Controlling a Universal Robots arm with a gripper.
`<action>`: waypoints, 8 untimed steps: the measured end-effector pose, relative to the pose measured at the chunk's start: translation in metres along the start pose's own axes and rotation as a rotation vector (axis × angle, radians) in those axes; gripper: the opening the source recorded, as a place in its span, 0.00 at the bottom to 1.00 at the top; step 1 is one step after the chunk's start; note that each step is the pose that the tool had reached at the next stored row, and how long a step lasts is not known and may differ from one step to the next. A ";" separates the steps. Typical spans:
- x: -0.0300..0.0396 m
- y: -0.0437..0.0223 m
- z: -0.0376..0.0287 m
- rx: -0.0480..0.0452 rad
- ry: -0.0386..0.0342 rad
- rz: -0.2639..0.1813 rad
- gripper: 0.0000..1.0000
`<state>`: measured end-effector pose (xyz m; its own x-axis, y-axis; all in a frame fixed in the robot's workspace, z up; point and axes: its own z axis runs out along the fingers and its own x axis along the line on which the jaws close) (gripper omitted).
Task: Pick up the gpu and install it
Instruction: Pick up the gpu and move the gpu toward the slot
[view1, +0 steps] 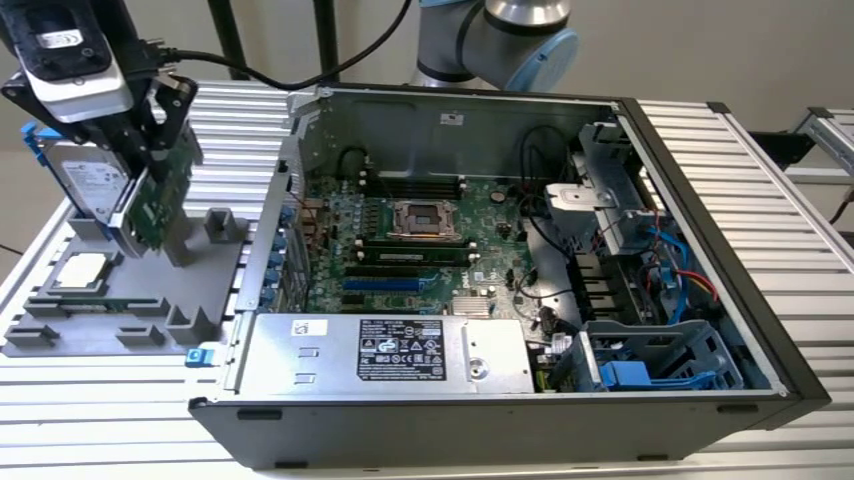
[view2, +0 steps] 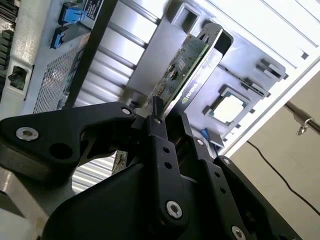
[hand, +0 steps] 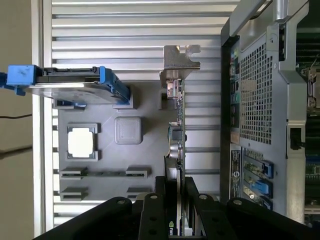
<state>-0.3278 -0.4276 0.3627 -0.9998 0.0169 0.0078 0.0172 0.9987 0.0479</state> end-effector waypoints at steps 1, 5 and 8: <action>0.0000 0.0000 -0.0009 -0.0001 -0.0002 0.000 0.00; 0.0001 0.0002 -0.0044 0.0000 -0.0013 0.000 0.00; 0.0001 0.0003 -0.0068 -0.0002 -0.0025 0.000 0.00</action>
<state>-0.3278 -0.4277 0.3695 -0.9998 0.0168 0.0052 0.0170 0.9987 0.0480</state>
